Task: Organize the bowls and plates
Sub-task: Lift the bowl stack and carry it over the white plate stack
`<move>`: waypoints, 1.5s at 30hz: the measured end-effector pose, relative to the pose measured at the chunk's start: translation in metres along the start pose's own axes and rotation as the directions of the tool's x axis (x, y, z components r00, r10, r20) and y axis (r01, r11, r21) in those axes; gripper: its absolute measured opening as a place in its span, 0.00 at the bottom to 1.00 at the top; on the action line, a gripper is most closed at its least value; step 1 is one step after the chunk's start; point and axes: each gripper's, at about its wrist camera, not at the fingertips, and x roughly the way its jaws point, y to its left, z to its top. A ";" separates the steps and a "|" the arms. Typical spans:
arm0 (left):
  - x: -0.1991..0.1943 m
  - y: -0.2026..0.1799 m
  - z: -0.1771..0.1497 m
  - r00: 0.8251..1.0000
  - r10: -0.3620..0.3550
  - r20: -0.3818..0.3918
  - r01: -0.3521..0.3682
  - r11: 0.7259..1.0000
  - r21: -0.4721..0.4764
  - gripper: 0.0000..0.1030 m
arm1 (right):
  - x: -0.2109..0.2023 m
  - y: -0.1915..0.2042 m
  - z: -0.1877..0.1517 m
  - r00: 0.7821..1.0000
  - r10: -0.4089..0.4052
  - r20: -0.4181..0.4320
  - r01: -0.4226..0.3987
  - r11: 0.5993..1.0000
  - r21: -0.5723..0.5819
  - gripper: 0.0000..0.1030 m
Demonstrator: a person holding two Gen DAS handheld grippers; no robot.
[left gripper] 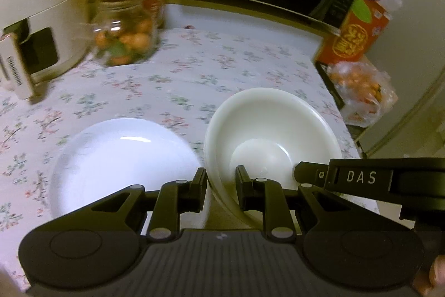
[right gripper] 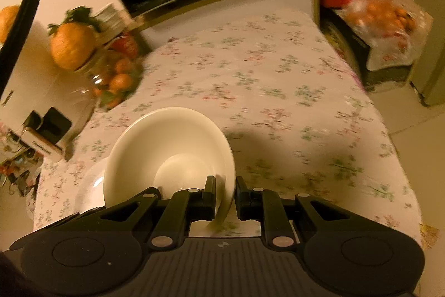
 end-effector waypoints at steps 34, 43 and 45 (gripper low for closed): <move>-0.003 0.098 -0.011 0.992 0.099 -0.081 -0.112 0.977 -0.184 0.19 | 0.055 0.104 -0.020 0.987 0.086 -0.135 -0.109 0.978 -0.179 0.14; 0.004 0.106 -0.011 0.989 0.116 -0.095 -0.132 0.972 -0.193 0.19 | 0.068 0.108 -0.022 0.981 0.085 -0.174 -0.115 0.978 -0.172 0.14; 0.004 0.106 -0.012 0.989 0.116 -0.096 -0.133 0.972 -0.192 0.19 | 0.069 0.109 -0.022 0.981 0.083 -0.176 -0.114 0.978 -0.175 0.14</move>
